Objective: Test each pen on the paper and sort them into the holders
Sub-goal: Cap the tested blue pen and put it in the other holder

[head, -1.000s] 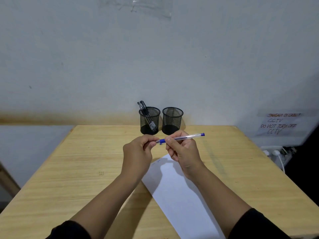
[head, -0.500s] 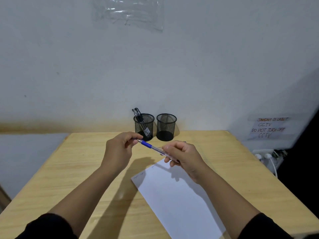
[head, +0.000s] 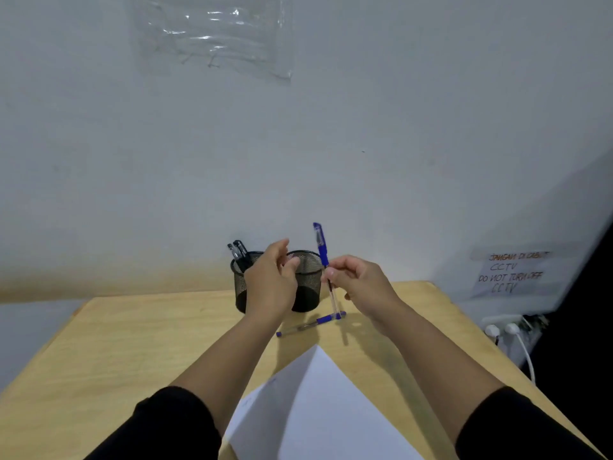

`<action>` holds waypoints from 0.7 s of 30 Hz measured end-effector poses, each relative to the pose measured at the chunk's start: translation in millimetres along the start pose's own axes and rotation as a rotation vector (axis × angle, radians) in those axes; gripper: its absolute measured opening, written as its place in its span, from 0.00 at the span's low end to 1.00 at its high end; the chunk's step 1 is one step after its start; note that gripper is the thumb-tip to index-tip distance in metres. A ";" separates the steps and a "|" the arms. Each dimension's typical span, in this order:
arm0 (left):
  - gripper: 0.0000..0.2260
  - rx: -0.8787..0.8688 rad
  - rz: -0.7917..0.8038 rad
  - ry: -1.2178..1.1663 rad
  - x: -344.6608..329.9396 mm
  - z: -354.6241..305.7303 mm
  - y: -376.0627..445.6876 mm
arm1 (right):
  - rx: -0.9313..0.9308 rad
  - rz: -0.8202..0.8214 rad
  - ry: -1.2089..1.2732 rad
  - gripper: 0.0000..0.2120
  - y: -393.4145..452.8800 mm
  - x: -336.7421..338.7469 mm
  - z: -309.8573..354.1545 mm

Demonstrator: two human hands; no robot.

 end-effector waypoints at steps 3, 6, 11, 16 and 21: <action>0.21 0.095 0.045 0.109 -27.2 22.6 15.9 | 0.029 -0.109 0.046 0.03 29.3 20.2 5.9; 0.25 0.126 0.044 0.181 -44.6 36.1 24.3 | 0.035 -0.221 0.063 0.02 58.1 33.7 6.4; 0.23 0.144 -0.011 0.201 -57.2 50.9 30.3 | 0.007 -0.305 -0.005 0.06 93.3 35.9 -9.6; 0.23 0.110 -0.041 0.273 -59.9 57.3 33.2 | -0.046 -0.239 -0.189 0.06 107.5 20.5 -34.6; 0.25 0.084 -0.055 0.278 -61.7 58.4 33.6 | -0.109 -0.176 -0.280 0.10 110.8 9.5 -54.9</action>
Point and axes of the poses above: each hand's wrist, its own y-axis towards the middle knuckle, its own x-axis out of the back of the hand, z = x × y, the point moved 8 cm from there along y, towards the middle knuckle, and after that the axes turned 4 degrees about z, right-handed, at the moved point
